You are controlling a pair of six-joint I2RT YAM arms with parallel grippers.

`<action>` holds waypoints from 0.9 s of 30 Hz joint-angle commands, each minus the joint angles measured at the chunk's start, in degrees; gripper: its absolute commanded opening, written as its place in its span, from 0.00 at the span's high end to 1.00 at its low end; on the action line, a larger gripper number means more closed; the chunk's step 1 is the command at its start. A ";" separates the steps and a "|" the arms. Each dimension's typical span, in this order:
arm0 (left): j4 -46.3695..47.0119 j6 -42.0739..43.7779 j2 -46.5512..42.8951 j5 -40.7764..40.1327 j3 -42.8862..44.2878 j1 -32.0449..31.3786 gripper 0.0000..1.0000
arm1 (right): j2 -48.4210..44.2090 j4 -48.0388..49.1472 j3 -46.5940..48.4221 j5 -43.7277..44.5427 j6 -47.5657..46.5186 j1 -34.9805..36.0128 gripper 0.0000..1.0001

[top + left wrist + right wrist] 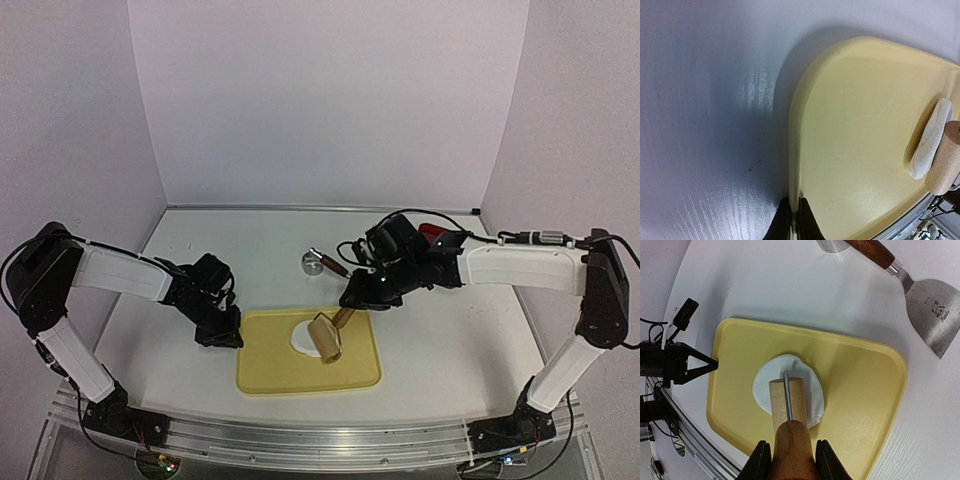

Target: Roll out the dumpling wrappers from the dough

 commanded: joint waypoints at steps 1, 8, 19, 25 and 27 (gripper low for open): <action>2.04 -0.17 -0.71 -1.51 -1.79 0.07 1.00 | 7.89 -0.68 -2.44 4.79 0.91 0.57 1.00; 2.80 -0.67 -1.12 -0.98 -2.53 0.09 1.00 | 11.84 -0.59 -1.77 6.83 0.36 1.71 1.00; 5.08 -1.63 -1.23 0.59 -3.80 0.04 1.00 | 19.00 -2.10 2.80 7.53 -0.78 2.64 1.00; 5.28 -1.66 -1.31 0.63 -3.95 0.03 1.00 | 22.81 -6.19 5.37 8.50 -0.97 3.10 1.00; 5.48 -1.71 -1.21 0.73 -4.02 0.06 1.00 | 24.11 -6.93 6.39 8.12 -1.41 3.41 1.00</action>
